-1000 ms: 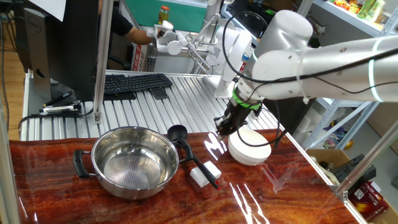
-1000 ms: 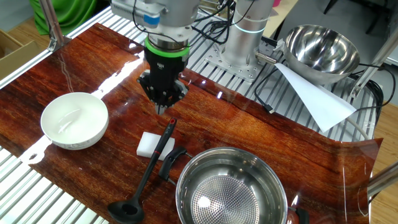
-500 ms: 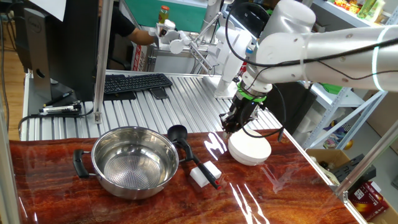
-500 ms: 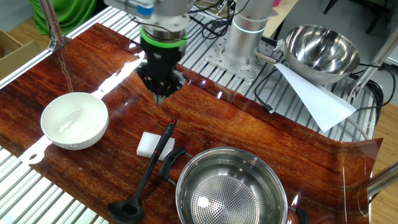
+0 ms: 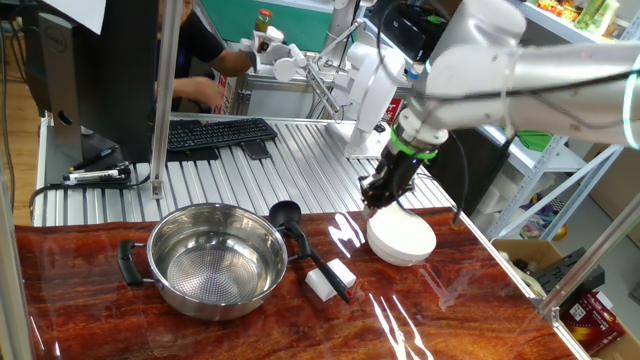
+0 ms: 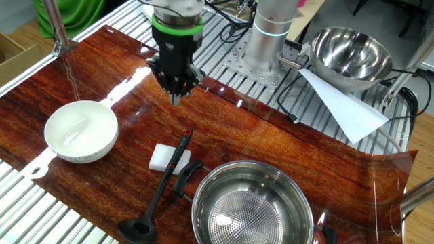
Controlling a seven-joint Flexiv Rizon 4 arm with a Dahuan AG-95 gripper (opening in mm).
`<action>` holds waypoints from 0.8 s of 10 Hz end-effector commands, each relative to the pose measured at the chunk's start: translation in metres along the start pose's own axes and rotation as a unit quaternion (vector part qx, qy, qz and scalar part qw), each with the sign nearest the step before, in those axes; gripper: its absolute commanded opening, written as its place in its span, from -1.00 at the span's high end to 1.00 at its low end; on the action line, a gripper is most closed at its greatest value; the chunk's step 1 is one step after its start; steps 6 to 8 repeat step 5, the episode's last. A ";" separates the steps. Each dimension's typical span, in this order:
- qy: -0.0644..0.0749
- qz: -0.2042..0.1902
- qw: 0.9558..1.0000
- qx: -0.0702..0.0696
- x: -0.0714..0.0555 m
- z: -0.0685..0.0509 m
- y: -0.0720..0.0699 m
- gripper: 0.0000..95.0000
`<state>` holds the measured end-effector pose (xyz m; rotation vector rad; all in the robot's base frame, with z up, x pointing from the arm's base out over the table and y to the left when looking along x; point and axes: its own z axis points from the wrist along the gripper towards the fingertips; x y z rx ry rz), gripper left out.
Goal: Scoop water with a large spoon from one bowl to another
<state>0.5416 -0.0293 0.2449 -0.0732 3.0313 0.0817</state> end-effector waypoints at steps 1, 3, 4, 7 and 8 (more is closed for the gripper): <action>0.002 0.007 1.000 0.009 0.002 -0.001 0.001 1.00; 0.004 0.009 1.000 0.015 0.002 -0.001 0.001 1.00; 0.006 0.009 1.000 0.020 0.002 -0.001 0.001 1.00; 0.006 0.009 1.000 0.021 0.002 -0.002 0.001 1.00; 0.006 0.009 1.000 0.021 0.002 -0.002 0.001 1.00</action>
